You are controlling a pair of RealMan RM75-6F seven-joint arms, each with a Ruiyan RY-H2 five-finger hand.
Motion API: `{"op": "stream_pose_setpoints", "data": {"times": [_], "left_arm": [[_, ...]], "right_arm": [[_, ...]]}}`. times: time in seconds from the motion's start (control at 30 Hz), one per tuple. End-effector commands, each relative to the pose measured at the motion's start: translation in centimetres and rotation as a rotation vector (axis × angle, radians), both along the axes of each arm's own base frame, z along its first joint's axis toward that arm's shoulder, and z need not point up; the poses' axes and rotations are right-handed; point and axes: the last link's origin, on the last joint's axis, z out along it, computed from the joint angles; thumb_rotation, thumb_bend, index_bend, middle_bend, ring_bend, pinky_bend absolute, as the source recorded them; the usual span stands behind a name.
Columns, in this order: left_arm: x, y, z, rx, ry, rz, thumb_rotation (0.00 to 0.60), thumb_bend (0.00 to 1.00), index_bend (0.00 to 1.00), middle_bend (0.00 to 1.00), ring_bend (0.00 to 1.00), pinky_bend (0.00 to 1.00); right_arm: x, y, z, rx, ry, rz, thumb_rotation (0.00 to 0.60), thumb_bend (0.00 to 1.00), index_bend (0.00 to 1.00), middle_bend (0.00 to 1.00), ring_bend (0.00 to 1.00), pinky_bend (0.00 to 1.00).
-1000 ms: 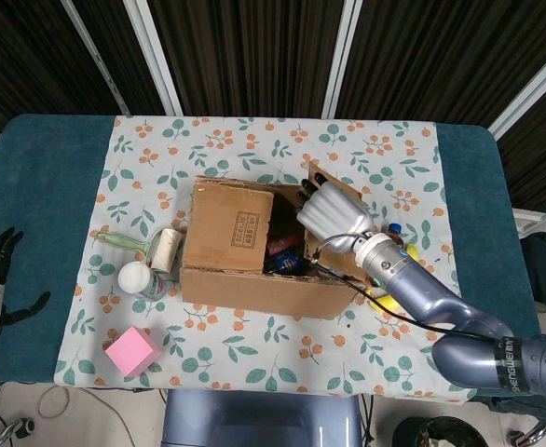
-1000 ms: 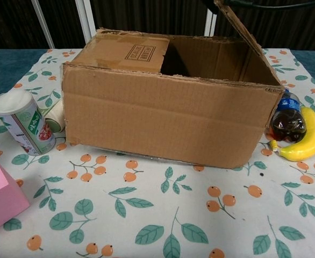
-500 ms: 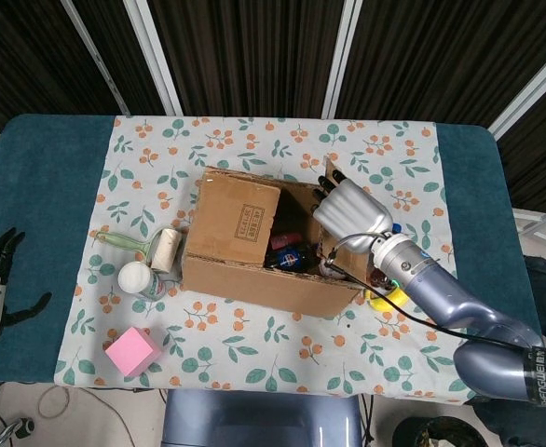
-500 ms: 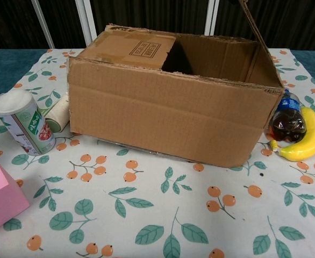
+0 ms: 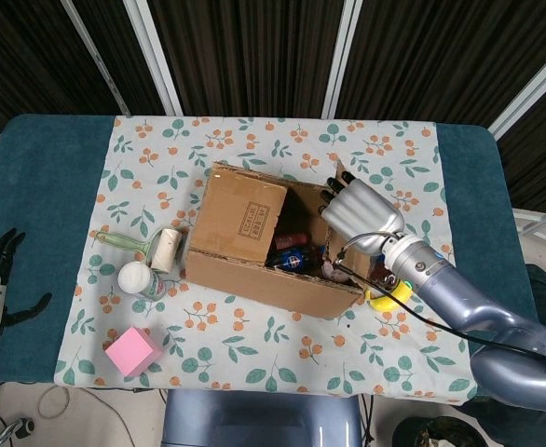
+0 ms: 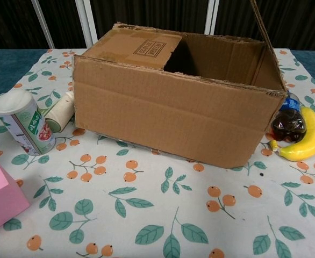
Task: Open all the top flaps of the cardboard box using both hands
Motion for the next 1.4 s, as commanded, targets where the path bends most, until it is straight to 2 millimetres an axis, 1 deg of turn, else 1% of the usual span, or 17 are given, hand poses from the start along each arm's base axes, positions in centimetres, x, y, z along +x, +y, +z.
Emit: {"op": "stream_pose_setpoints", "data": {"times": [0.03,0.23,0.47,0.73,1.23,1.4], "left_arm": [[0.0,0.0,0.0,0.0,0.0,0.001,0.6,0.21,0.0,0.0,0.0,0.01],[0.0,0.0,0.0,-0.001,0.0,0.002,0.6,0.21,0.0,0.0,0.0,0.01],[0.0,0.0,0.0,-0.003,-0.002,0.005,0.6,0.21,0.0,0.0,0.0,0.01],[0.0,0.0,0.0,-0.004,-0.009,0.005,0.6,0.21,0.0,0.0,0.0,0.01],[0.1,-0.1,-0.1,-0.004,-0.014,0.002,0.6,0.21,0.0,0.0,0.0,0.01],[0.1,-0.1,-0.1,-0.005,-0.015,0.003,0.6,0.21,0.0,0.0,0.0,0.01]], "right_arm": [[-0.1,-0.1,0.4,-0.006,-0.001,-0.003,0.6,1.0,0.46,0.29,0.19,0.23],[-0.2,-0.5,1.7,-0.034,-0.025,-0.011,0.6,1.0,0.46,0.28,0.19,0.23],[-0.3,-0.7,2.4,-0.041,-0.028,-0.017,0.6,1.0,0.46,0.28,0.19,0.23],[-2.3,-0.6,3.0,-0.055,0.019,-0.056,0.6,1.0,0.46,0.28,0.19,0.23],[-5.5,-0.4,5.6,-0.132,0.062,-0.107,0.6,1.0,0.46,0.28,0.19,0.23],[-6.3,-0.1,6.1,-0.133,0.064,-0.133,0.6,1.0,0.46,0.28,0.19,0.23]]}}
